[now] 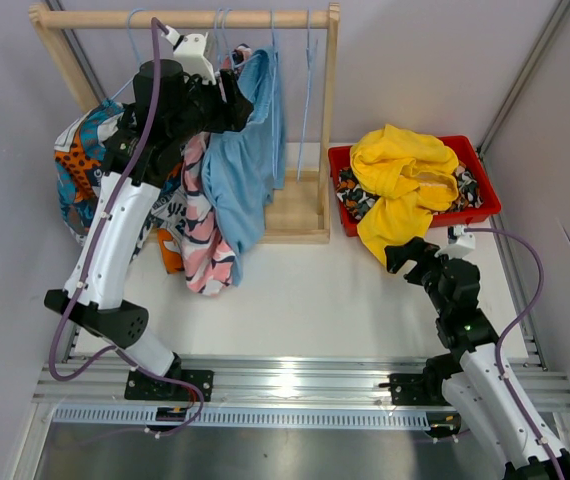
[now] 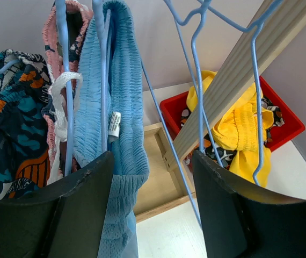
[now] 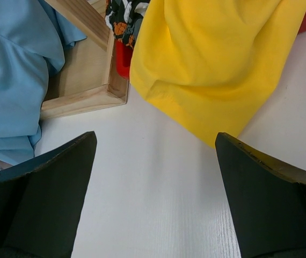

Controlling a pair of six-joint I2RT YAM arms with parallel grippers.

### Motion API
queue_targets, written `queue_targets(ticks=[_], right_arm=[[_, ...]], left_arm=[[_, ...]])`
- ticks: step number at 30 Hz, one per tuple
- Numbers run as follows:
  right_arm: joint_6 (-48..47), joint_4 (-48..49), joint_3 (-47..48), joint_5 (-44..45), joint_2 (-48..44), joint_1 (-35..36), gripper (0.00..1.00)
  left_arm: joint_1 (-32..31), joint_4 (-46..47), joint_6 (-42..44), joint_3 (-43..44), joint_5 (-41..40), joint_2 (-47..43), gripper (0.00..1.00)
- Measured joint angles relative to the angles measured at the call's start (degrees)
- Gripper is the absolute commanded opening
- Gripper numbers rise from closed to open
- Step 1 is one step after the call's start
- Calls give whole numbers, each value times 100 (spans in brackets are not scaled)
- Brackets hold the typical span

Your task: Remove the shorts from the hanger

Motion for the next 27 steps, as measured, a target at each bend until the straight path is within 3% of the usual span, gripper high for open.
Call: queue_targets(ticks=[27], right_arm=[[2, 175, -85, -7, 11, 0, 99]], left_arm=[[7, 205, -9, 13, -212, -72, 65]])
